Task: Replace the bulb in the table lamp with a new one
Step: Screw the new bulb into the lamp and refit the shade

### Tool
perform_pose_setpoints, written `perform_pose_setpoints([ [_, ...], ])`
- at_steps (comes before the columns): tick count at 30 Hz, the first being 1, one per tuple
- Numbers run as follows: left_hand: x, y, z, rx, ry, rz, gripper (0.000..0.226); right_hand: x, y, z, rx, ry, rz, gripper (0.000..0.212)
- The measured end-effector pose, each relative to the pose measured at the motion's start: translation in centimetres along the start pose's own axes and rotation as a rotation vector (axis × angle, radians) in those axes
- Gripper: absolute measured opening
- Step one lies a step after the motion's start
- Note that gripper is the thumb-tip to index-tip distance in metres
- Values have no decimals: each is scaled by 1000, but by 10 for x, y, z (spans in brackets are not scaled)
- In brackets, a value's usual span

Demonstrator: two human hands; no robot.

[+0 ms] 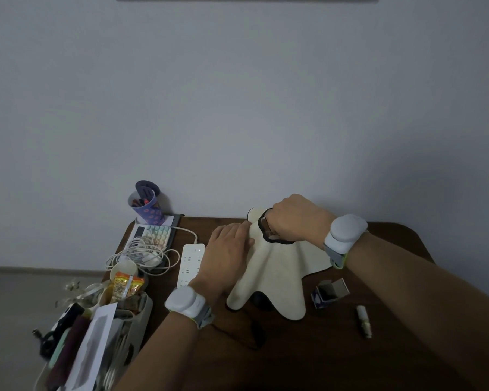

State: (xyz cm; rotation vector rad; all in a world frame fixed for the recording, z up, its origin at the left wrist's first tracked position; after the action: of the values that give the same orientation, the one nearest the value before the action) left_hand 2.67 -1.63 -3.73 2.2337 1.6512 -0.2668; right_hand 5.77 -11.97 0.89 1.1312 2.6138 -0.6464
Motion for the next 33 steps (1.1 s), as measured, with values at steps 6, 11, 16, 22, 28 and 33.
perform_pose_setpoints([
  [6, -1, 1, 0, -7, -12, 12, 41, 0, -1, 3, 10, 89, -32, 23],
  [11, 1, 0, 0, -9, -31, 22, 38, 3, -1, 5, 8, 146, -47, 20],
  [16, -2, -5, 1, -13, -60, 34, 35, 2, -4, 6, -16, 125, -9, 25],
  [22, -2, -11, 0, -12, -109, 48, 34, 6, -8, 7, -42, 45, 26, 24],
  [28, -7, -19, 5, -4, -156, 76, 33, 12, -20, 6, -86, 128, 62, 33],
  [33, -10, -27, 8, -13, -193, 89, 34, 14, -23, 8, -117, 75, 60, 40],
])
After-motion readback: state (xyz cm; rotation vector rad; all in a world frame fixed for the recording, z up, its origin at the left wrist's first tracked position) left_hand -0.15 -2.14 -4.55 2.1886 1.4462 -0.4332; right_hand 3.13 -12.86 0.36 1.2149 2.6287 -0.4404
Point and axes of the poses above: each hand's wrist, its own y-axis towards the middle knuckle, its own z-axis out of the palm, x = y × z, the point moved 10 cm from there along y, towards the middle knuckle, and after that the axes turned 11 degrees about -z, right-handed, at the moved point
